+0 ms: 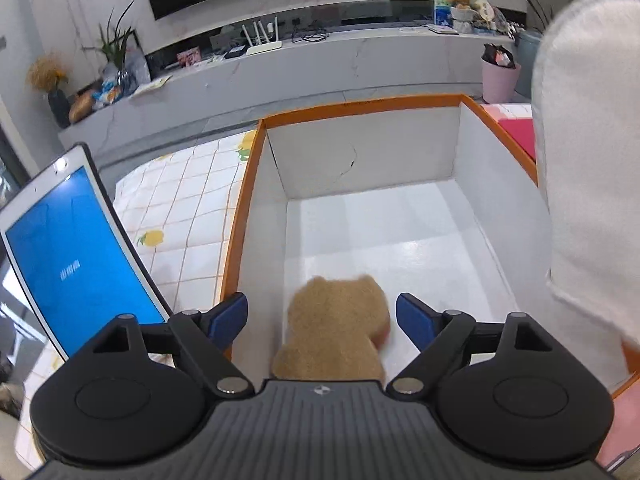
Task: Organize soft objects
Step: 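Carry the sponge with the left gripper into the orange box and release, then lower the white pad into the orange box beside the sponge and open the right gripper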
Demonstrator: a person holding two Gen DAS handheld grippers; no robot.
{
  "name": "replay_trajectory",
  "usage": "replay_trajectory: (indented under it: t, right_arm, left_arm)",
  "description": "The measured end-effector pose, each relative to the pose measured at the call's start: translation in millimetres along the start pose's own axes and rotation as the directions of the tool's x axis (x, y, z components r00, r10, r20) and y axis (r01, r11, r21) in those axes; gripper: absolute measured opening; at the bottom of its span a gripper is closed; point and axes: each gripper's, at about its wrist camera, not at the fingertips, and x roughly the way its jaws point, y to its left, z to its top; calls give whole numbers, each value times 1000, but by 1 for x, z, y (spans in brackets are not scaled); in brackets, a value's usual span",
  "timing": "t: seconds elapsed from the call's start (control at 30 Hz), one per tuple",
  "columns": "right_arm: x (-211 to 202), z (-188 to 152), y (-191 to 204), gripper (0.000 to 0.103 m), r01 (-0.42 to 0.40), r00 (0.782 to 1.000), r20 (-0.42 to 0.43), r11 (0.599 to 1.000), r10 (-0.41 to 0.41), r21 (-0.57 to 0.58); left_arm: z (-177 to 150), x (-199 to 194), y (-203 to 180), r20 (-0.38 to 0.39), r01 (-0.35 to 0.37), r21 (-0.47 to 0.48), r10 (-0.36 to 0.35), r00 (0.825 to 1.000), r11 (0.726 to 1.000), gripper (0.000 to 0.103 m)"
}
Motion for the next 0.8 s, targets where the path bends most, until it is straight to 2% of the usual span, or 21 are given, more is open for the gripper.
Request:
replay_trajectory:
  t: [0.1,0.27,0.43,0.53,0.6,0.7,0.8]
  right_arm:
    - [-1,-1,6,4,-4,1000,-1,1000,4,-15]
    - [-2,3,9,4,-33,999,-11,999,33,-6]
    - [1,13,19,4,-63,998,-7,998,63,-1]
    - [10,18,31,4,-80,997,-20,997,79,-20]
    - [19,20,37,4,-108,993,-39,994,108,-7]
    - [45,17,39,4,-151,982,-100,987,157,62]
    - [76,4,29,4,-158,969,-171,977,181,141]
  left_arm:
    - [1,-6,3,7,5,-30,-5,1000,1000,99]
    - [0,-24,7,41,22,-27,-20,999,999,99]
    - [-2,-50,19,110,-19,-40,23,994,999,99]
    - [-3,-58,34,131,44,-81,-33,991,996,99]
    - [-3,-61,42,154,47,-104,-30,988,994,99]
    - [-4,-63,53,189,50,-144,-22,982,988,99]
    - [-4,-57,56,172,118,-152,-91,981,981,99]
